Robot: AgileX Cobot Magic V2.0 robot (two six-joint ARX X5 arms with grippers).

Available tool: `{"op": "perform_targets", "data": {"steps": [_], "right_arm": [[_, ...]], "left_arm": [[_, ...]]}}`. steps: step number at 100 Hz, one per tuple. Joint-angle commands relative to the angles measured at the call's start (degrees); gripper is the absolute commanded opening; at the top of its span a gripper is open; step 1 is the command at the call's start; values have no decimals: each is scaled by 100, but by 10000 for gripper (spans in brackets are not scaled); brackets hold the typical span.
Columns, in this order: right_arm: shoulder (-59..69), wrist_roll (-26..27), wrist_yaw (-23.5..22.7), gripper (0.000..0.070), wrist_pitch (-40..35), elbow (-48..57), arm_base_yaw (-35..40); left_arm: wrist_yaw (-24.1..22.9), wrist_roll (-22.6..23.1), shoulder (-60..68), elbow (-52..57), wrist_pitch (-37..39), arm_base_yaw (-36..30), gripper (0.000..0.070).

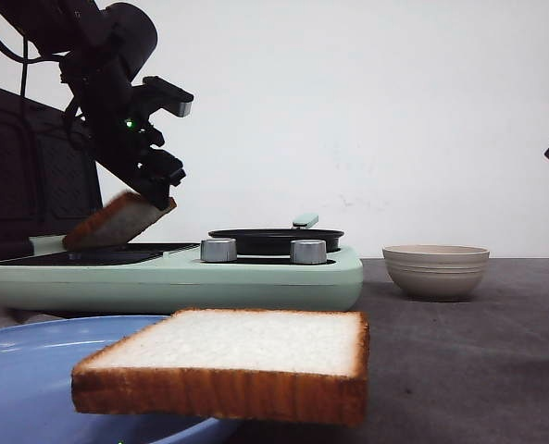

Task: Make breakfast with bread and shrimp
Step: 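Lay the slice on the farther press plate and open the left gripper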

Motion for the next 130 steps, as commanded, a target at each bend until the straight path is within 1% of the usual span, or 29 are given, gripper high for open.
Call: {"op": "perform_targets", "data": {"steps": [1,10,26,45,59,75,82,109,130], "right_arm": [[24,-83,4,306,24,92,7],[24,-85,9,306,24,92,7],[24,-83,26,305,24,92,7],[24,-83,24,306,37,92,7],[22,-83,22,306,39,92,7],[22,-66,24,306,127,92,4],[22,-66,28,306,173,92,0],[22,39,146,305,208,92,2],[24,63,146,306,179,92,2]], "left_arm": [[149,-352,114,142,55,-24,322],[319,-520,114,142,70,-24,322],[428,-739,114,142,70,-26,322],[442,-1257,-46,214,22,-26,322],[636,-1663,-461,219,4,-26,321],[739,-2055,-1108,219,-94,-24,319],[739,-2184,-1390,219,-236,-22,319],[737,-2361,-2406,219,-1084,-13,318],[739,-2695,-3060,201,-1639,70,318]]}}
